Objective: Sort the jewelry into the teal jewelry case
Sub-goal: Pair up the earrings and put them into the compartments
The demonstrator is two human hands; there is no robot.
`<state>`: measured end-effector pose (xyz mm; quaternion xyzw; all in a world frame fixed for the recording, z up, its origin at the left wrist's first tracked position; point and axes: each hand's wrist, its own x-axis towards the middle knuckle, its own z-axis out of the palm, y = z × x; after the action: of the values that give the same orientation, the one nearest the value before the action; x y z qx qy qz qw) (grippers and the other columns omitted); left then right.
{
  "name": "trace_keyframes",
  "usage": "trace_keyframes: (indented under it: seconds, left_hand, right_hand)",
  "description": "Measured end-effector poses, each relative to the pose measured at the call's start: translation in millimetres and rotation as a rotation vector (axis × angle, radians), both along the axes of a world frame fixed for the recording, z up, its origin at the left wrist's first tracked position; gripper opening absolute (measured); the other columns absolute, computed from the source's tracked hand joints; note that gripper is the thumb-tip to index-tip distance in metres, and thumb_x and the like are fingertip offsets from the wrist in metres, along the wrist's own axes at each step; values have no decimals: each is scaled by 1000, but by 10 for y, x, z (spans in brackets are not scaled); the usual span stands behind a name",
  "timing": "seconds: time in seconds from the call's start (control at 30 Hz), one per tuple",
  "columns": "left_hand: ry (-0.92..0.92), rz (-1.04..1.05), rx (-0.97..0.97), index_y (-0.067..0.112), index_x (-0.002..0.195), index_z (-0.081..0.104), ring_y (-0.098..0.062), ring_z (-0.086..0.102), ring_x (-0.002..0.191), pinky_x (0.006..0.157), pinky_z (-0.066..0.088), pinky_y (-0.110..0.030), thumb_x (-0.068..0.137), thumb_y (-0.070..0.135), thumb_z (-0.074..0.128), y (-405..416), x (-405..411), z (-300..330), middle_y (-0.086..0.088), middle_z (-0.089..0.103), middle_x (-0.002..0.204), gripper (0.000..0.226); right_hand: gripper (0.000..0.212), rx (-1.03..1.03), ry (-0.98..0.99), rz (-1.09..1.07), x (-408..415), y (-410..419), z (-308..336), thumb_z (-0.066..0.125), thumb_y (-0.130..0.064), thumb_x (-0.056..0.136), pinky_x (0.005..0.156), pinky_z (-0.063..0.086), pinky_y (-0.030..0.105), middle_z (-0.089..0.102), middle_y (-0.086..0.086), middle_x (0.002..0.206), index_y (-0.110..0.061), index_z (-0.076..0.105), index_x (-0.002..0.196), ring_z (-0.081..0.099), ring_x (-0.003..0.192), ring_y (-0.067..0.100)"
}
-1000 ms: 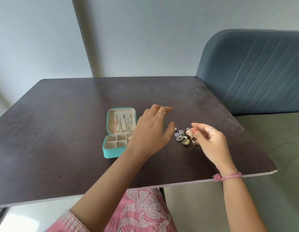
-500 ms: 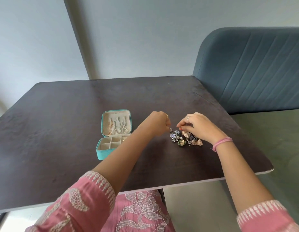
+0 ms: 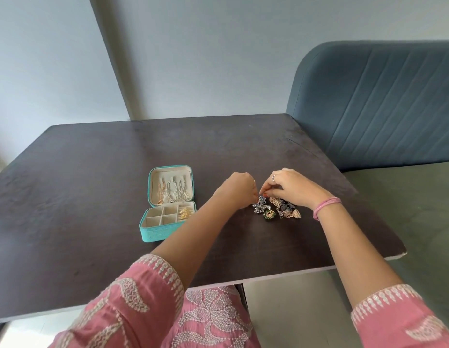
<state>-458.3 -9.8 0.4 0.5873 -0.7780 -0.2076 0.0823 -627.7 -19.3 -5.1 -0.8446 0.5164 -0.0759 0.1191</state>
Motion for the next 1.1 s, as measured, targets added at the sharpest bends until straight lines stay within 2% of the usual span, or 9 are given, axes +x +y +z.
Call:
trace_keyframes:
  seconds: [0.3,0.4,0.5,0.67,0.8,0.87,0.97,1.0,1.1]
  left_hand:
    - [23,-9,-27,1,99,69,-28,62,95,81,53,-36,89,14,53,52,30,32,-13,69,99,24]
    - [76,-7,-60,1,102,68,-28,61,99,82,47,-31,91,11,49,65,60,75,-13,70,101,24]
    - [201,41,-94,6,99,67,-23,60,100,80,43,-25,89,10,50,73,99,99,-9,71,100,20]
    - [375,86,-144,10,91,69,-14,60,89,68,35,-11,88,9,54,82,168,136,-2,71,97,16]
    - [467,112,-127,13,91,69,-4,53,73,58,36,-7,90,14,59,71,212,144,5,66,85,11]
    - [521,127,-90,17,89,68,0,51,67,57,37,-4,90,17,60,73,222,129,6,64,81,8]
    - [720,162,22,20,83,65,-8,61,77,76,50,-24,91,15,61,106,232,101,5,66,79,11]
    - [812,177,79,20,83,64,-10,63,81,77,52,-25,92,14,60,127,234,99,4,66,81,11]
    - [1046,217,238,16,85,63,-7,63,80,66,52,-13,93,12,58,178,242,116,1,66,82,11]
  right_hand:
    - [13,29,-62,-21,45,28,50,56,-26,94,83,45,32,59,-4,95,-27,68,100,52,91,11]
    - [14,43,-169,-43,30,36,70,55,-23,95,72,42,20,61,-6,97,-23,67,101,55,79,3]
    - [10,31,-275,-85,0,52,93,58,-25,94,62,38,13,63,-10,92,-25,68,96,56,68,1]
    - [7,16,-399,-172,-30,64,154,63,-27,90,73,49,23,69,-13,86,-27,70,90,64,81,6]
    - [6,18,-507,-190,-7,98,211,65,-21,88,75,50,17,74,-9,81,-22,71,89,68,80,0]
    - [6,20,-566,-184,10,125,229,66,-15,87,75,50,15,74,-7,80,-17,71,89,69,78,0]
    - [7,-34,-579,-182,28,137,222,67,-14,85,79,53,19,74,-5,80,-16,72,90,70,78,2]
    - [7,-58,-570,-184,33,142,214,68,-15,85,80,53,20,74,-5,78,-17,72,90,69,78,3]
    - [8,-84,-556,-188,53,172,217,69,-15,84,77,52,18,74,-5,75,-21,73,88,68,76,3]
